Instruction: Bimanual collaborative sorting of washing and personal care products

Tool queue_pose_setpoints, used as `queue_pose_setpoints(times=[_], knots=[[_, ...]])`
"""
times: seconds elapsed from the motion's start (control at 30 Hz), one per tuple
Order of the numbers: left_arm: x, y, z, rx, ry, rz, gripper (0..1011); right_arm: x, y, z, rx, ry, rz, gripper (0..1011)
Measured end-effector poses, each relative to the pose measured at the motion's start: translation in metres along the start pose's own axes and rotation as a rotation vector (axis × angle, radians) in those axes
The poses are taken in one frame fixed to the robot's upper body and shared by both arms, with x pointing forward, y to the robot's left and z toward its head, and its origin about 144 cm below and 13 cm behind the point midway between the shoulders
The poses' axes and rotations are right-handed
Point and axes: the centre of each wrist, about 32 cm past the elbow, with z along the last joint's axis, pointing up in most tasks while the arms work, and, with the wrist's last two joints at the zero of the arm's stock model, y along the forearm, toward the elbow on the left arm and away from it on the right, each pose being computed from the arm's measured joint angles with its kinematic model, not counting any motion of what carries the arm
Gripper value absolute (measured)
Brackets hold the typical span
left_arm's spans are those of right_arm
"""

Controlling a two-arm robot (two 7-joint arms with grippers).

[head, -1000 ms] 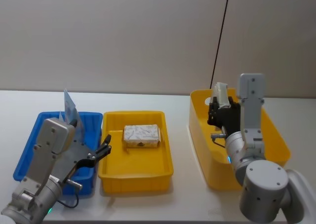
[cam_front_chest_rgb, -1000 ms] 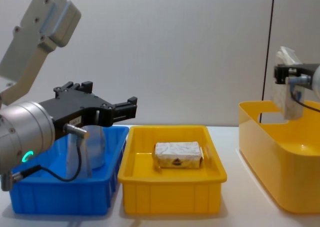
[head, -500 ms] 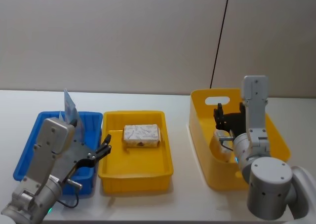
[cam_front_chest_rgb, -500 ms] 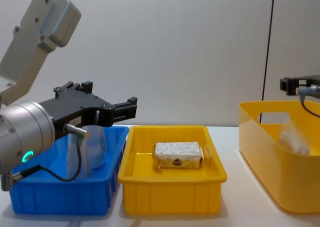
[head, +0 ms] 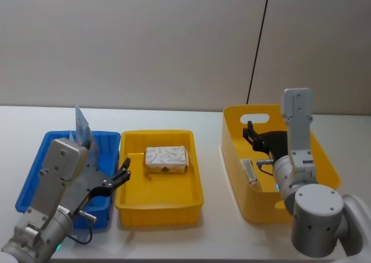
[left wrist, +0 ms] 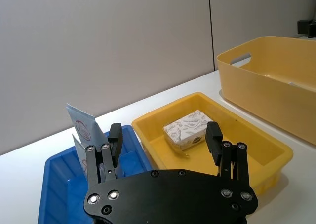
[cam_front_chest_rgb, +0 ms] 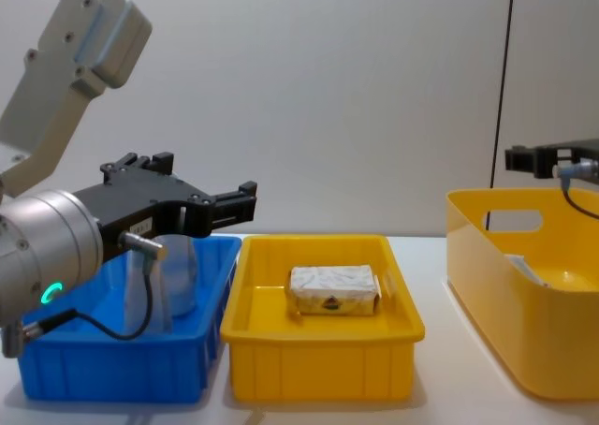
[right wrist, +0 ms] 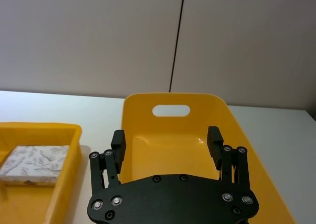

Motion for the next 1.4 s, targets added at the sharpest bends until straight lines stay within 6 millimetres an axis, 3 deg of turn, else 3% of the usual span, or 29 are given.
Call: queue_pose_setpoints(times=[0.93, 1.4], knots=[[0.005, 0.0, 0.002, 0.103, -0.034, 0.092, 1001, -0.002, -0.008, 0.005, 0.07, 0.018, 0.084, 1004], [0.019, -0.016, -0.006, 0.203, -0.015, 0.152, 1001, -0.002, -0.008, 0.005, 0.076, 0.019, 0.091, 1004]])
